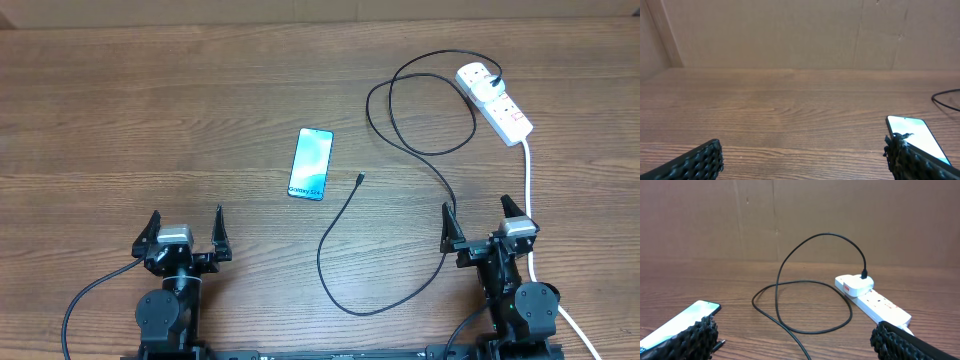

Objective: Plug charger to phone and switch on socket

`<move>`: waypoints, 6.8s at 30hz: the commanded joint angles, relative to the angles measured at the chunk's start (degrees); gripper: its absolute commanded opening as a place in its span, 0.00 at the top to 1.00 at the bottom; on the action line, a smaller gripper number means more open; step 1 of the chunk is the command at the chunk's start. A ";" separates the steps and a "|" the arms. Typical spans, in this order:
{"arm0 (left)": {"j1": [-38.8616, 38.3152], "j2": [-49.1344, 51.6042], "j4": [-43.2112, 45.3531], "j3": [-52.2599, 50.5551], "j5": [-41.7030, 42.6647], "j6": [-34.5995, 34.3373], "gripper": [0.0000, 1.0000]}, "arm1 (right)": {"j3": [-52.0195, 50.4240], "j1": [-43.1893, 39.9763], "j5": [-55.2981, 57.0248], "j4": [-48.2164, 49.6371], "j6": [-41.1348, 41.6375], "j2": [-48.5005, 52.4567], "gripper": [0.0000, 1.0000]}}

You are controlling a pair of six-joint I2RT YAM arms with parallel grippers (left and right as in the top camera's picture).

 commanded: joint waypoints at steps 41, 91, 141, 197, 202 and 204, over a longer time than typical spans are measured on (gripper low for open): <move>0.35 -0.61 0.09 -0.28 0.13 0.26 0.01 | -0.57 -0.22 0.70 0.33 0.55 -0.61 0.00; 0.22 -0.61 7.43 -0.24 15.04 -38.36 0.01 | -0.57 -0.22 0.70 0.33 0.55 -0.61 0.00; 0.15 68.24 -43.06 85.48 50.40 -13.29 0.00 | -0.57 -0.22 0.70 0.33 0.55 -0.55 0.00; -27.10 98.25 -76.39 109.42 14.71 -16.85 0.00 | -0.57 -0.22 0.70 0.33 0.55 -0.55 0.00; -27.23 98.25 -75.14 109.37 14.67 -16.90 0.00 | -0.57 -0.22 0.70 0.33 0.55 -0.55 0.00; -27.23 98.25 -74.62 109.28 14.62 -16.90 0.00 | -0.57 -0.22 0.70 0.33 0.55 -0.55 0.00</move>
